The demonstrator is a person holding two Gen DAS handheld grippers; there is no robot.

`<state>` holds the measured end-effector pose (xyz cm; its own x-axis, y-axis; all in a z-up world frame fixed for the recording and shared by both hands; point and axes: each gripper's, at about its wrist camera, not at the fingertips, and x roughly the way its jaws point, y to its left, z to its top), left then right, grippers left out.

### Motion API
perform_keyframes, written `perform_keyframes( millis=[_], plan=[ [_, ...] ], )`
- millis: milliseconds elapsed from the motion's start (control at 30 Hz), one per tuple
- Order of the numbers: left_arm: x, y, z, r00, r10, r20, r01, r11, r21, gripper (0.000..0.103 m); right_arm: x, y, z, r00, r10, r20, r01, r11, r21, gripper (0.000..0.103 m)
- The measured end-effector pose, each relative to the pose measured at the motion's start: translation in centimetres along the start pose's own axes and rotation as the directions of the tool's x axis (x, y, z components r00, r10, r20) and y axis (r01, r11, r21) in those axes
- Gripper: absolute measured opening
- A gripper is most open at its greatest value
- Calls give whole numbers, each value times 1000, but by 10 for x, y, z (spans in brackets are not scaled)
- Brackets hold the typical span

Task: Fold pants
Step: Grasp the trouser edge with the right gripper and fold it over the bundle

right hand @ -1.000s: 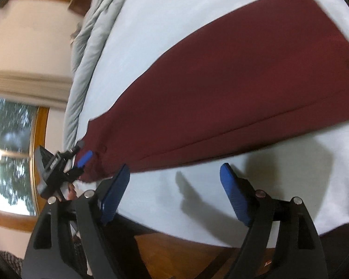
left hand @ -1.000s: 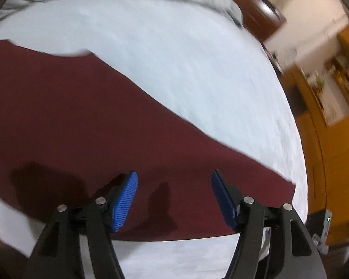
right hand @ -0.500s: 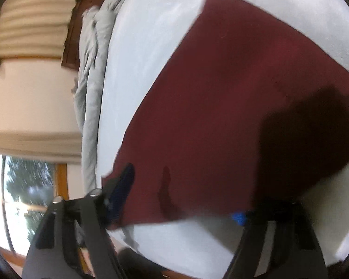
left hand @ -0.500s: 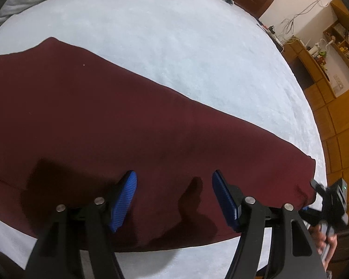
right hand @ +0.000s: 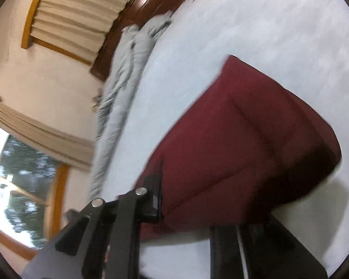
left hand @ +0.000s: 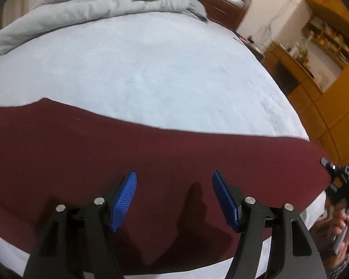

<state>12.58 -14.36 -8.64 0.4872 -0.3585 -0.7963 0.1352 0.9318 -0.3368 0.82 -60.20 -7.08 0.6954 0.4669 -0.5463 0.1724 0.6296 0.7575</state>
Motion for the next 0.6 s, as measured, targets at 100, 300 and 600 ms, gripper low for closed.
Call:
perform_keyframes(
  millis=[100, 300, 600],
  plan=[
    [32, 3, -14, 995, 11, -95, -11, 1000, -2, 68, 1, -47, 2, 987, -159, -19, 160, 986, 55, 14],
    [47, 6, -22, 995, 9, -104, -11, 1000, -9, 71, 27, -92, -11, 971, -205, -123, 220, 968, 120, 18],
    [45, 11, -29, 997, -1, -77, 3, 999, 33, 75, 6, -105, -27, 987, -141, -75, 155, 956, 248, 33]
  ],
)
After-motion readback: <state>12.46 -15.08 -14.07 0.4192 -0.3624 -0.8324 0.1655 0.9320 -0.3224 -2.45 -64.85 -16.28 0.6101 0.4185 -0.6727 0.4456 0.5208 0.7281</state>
